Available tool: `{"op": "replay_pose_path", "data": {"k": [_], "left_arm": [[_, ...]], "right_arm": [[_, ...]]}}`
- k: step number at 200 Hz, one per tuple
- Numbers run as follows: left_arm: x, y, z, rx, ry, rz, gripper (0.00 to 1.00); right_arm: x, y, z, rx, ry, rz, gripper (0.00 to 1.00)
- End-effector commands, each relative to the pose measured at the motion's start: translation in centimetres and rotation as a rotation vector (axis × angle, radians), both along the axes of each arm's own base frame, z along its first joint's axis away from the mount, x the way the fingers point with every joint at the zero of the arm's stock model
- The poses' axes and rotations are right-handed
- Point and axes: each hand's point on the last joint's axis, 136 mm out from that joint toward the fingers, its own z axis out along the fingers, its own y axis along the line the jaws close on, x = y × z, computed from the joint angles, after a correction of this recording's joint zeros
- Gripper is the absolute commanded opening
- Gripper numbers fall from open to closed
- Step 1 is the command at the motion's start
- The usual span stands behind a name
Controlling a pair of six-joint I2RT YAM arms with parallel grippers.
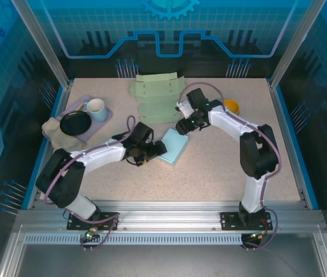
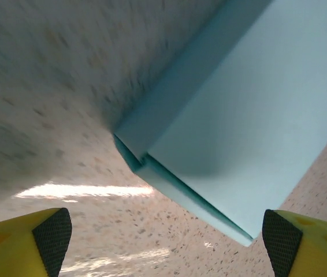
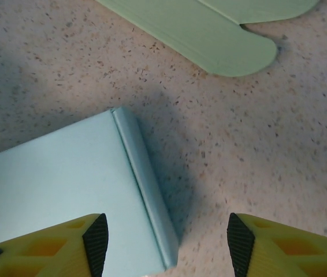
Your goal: Fold the paper box
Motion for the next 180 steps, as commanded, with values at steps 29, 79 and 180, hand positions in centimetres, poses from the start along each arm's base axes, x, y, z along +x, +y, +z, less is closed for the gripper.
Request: {"op": "replay_pose_path", "data": {"k": [29,79,180], "left_arm": [[3.8,-4.2,0.0,-0.08,-0.036,0.077,0.85],[5.6,-4.8,-0.7,0.004,-0.046,0.019,0.65],[9.2,-22.8,2.1,-0.191,-0.119,-0.373,0.63]], "right_arm": [[-1.8,1.8,-3.2,0.025,0.153,0.088,0.61],[-3.5,-0.2,-4.3,0.159,0.254,-0.074,0.54],[-4.8,-16.8,-1.6,0.225,0.158,-0.652,0.44]]}}
